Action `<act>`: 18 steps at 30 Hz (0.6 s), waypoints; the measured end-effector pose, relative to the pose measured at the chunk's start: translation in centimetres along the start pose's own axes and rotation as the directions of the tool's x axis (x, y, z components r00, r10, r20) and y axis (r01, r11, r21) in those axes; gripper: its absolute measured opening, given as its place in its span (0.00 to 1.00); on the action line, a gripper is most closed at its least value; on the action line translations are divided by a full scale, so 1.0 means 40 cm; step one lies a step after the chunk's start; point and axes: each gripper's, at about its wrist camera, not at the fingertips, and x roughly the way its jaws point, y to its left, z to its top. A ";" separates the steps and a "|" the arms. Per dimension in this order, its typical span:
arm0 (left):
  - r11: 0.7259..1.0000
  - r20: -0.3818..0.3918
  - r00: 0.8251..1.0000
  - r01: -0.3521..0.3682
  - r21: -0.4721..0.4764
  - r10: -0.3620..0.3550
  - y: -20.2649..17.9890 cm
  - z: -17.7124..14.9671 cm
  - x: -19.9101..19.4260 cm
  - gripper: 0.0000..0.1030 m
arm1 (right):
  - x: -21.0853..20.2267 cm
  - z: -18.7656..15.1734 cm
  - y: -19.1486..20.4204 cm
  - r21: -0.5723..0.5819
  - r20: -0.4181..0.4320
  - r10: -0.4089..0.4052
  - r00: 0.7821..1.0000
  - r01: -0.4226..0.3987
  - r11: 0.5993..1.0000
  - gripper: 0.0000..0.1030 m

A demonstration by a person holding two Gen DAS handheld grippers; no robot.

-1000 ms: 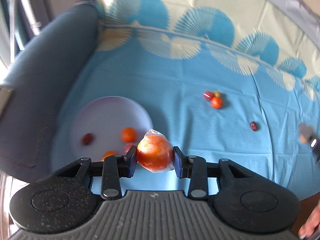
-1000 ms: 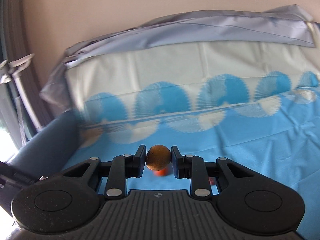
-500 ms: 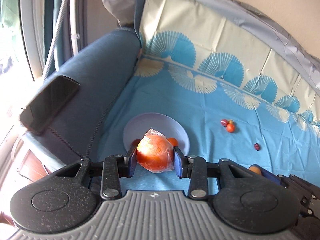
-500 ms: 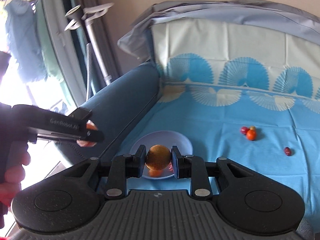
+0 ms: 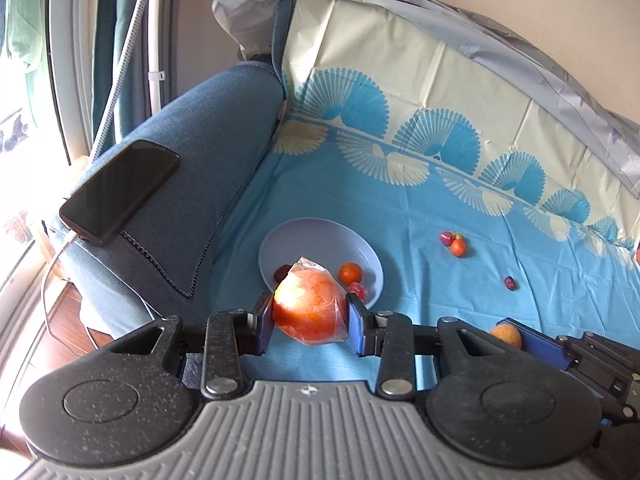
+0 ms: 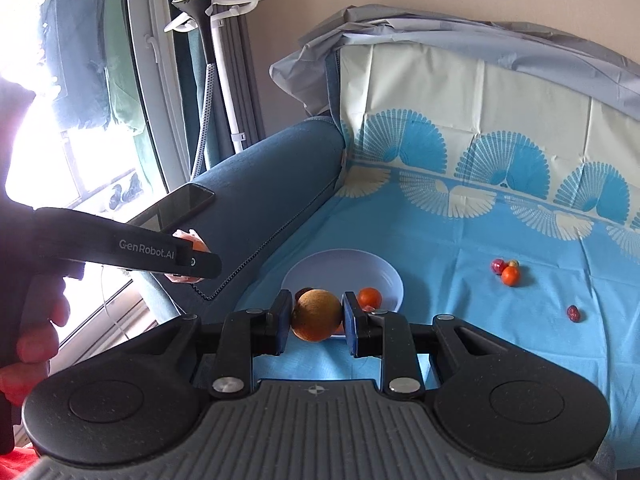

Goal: Organize fruits
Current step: 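Carry the wrapped orange and brown fruit over the white plate with both tools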

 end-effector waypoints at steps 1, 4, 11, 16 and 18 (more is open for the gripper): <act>1.000 -0.004 1.000 0.007 0.000 -0.007 -0.002 -0.001 -0.001 0.40 | -0.002 -0.001 -0.004 0.003 0.000 -0.002 1.000 0.002 1.000 0.28; 1.000 0.002 1.000 0.010 0.006 -0.010 -0.009 -0.005 -0.004 0.40 | -0.008 -0.004 -0.006 0.006 0.005 -0.007 1.000 0.007 1.000 0.28; 1.000 -0.020 1.000 0.009 0.003 -0.009 -0.001 -0.014 0.004 0.40 | -0.003 -0.008 0.005 -0.002 -0.004 0.002 1.000 -0.002 1.000 0.28; 1.000 -0.014 1.000 0.003 -0.005 -0.003 0.005 -0.009 0.004 0.40 | 0.000 -0.005 -0.004 -0.005 -0.012 0.006 1.000 -0.006 1.000 0.28; 1.000 -0.011 1.000 0.003 -0.008 -0.003 0.007 -0.004 0.003 0.40 | 0.002 -0.002 -0.005 -0.005 -0.015 0.004 1.000 -0.004 1.000 0.28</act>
